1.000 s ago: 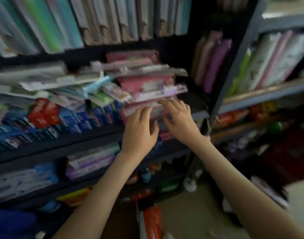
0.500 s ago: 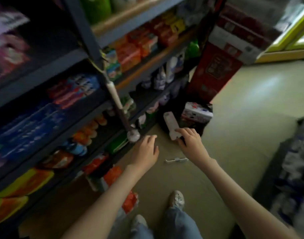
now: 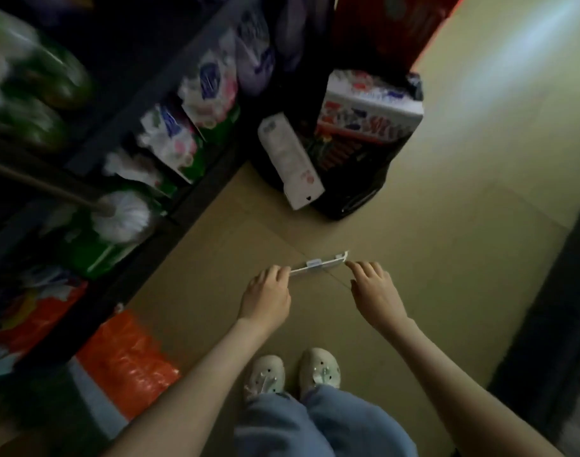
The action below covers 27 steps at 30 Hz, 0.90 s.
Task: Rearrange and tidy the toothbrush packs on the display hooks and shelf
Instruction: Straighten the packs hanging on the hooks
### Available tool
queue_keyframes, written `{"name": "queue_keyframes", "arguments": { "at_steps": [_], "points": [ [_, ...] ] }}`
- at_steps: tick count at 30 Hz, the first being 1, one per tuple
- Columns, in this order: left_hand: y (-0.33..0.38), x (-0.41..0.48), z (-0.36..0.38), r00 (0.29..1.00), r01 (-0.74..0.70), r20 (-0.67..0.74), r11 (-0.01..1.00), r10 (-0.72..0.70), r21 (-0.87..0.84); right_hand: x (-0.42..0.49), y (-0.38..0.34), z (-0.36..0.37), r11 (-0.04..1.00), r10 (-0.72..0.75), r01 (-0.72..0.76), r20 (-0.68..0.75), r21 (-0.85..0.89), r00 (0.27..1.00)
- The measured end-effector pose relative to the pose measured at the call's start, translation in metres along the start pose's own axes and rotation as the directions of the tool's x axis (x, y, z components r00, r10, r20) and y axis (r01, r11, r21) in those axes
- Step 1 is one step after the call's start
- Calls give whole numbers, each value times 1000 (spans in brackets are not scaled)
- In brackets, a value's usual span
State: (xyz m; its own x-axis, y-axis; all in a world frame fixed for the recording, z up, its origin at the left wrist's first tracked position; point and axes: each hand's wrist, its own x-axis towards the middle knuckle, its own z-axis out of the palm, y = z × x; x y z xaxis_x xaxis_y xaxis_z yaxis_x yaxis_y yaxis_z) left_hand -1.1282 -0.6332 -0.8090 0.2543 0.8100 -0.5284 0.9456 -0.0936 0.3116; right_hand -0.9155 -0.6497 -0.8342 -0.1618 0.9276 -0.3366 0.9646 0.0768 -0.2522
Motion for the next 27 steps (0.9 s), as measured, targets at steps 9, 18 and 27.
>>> {"name": "queue_keyframes", "arguments": {
  "at_steps": [9,18,27],
  "points": [
    [-48,162,168,991,-108,101,979,92,170,121,56,201,969,-78,113,161,-219,984],
    [-53,175,186,962,-15,273,999,1,48,129,41,192,813,-409,395,63,-427,910],
    [-3,-27,-58,991,112,97,981,-97,-161,6,-81,-56,946,124,-54,-202,320,972]
  ]
}}
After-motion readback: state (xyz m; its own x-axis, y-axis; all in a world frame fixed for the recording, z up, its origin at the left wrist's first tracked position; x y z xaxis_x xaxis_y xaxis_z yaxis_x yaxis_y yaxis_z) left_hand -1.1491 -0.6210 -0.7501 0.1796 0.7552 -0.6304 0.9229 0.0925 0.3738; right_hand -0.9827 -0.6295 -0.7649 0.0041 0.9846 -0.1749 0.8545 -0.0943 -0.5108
